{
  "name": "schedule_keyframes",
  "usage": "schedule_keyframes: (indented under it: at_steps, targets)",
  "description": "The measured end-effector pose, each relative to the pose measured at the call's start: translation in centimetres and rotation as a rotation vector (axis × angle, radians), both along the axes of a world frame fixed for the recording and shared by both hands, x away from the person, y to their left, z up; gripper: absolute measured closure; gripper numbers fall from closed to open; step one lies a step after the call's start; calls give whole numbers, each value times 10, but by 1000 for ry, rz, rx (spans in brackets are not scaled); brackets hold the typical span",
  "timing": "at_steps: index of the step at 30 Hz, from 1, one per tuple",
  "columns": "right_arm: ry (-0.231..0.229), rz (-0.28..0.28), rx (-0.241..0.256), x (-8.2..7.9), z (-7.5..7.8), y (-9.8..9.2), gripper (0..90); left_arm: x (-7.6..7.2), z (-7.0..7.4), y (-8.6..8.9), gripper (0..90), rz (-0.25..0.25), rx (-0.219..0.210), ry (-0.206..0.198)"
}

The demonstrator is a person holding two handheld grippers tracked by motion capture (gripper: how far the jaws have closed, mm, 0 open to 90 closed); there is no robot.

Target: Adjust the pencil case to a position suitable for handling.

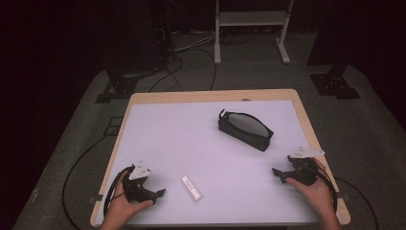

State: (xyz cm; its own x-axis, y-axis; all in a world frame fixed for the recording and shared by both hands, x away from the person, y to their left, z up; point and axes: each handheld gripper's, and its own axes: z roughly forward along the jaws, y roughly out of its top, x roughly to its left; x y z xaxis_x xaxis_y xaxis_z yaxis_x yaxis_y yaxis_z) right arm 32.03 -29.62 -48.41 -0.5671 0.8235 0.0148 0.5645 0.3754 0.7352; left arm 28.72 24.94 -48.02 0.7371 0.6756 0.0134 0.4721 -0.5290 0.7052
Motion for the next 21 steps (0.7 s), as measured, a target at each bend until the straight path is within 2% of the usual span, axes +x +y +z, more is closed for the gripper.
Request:
schedule_keyframes:
  at_steps: [8, 12, 14, 21]
  targets:
    - [-3, 0, -1, 0, 0, 0, 150, 0, 0, 0, 0, 1, -1, 0]
    - [-8, -13, 4, -1, 1, -1, 206, 0, 0, 0, 0, 1, -2, 0]
    - [-13, -14, 6, -3, 3, -2, 304, 0, 0, 0, 0, 1, -2, 0]
    - [-29, -6, 46, -3, 11, -2, 356, 0, 0, 0, 0, 1, -2, -1]
